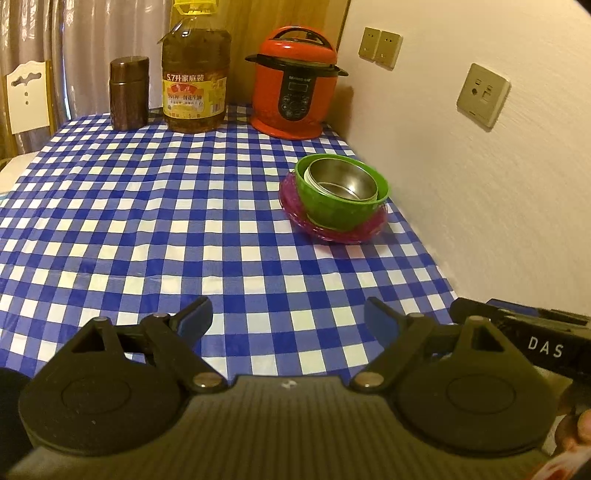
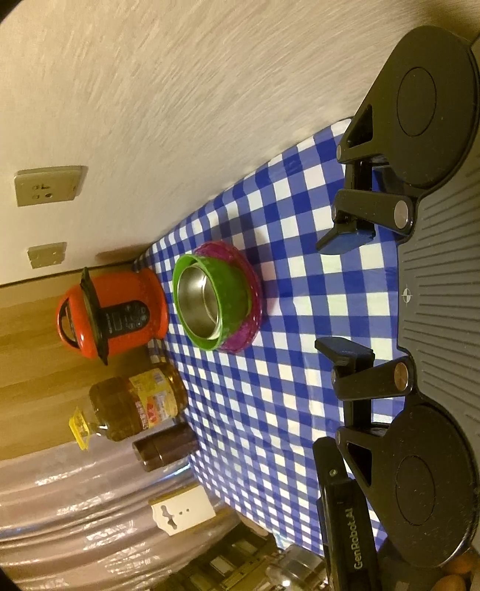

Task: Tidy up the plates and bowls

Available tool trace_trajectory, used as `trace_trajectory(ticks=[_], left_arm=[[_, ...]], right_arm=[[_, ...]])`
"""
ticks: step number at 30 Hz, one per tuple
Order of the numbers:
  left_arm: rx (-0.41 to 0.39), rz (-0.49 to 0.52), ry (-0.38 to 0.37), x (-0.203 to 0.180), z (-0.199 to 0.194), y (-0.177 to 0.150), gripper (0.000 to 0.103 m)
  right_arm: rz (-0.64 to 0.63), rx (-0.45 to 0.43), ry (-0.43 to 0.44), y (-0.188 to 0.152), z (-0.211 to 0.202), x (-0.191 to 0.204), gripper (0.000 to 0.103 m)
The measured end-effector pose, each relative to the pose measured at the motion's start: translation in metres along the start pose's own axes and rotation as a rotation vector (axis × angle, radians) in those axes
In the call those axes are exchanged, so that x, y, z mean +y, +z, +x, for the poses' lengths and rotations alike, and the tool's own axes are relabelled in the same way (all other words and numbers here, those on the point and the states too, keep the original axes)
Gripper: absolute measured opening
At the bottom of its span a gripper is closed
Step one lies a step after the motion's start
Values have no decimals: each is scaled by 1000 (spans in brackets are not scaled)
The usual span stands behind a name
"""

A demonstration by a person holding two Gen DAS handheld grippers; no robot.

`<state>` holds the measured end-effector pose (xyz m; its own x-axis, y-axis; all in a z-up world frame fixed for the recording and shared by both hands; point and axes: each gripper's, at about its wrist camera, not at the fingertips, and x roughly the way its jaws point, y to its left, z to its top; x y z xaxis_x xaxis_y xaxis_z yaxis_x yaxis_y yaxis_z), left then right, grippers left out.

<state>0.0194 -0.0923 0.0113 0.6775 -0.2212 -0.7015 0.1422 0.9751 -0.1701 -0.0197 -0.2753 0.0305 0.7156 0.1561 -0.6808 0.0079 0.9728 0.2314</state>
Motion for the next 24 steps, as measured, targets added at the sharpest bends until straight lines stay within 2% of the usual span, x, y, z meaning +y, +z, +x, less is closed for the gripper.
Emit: trace_trajectory(ticks=[12, 24], left_arm=[[-8, 18, 23, -4, -21, -18, 89], [-15, 25, 34, -7, -29, -21, 89]], right_arm=[[-52, -30, 6, -12, -27, 14, 50], [-57, -35, -3, -19, -28, 14, 50]])
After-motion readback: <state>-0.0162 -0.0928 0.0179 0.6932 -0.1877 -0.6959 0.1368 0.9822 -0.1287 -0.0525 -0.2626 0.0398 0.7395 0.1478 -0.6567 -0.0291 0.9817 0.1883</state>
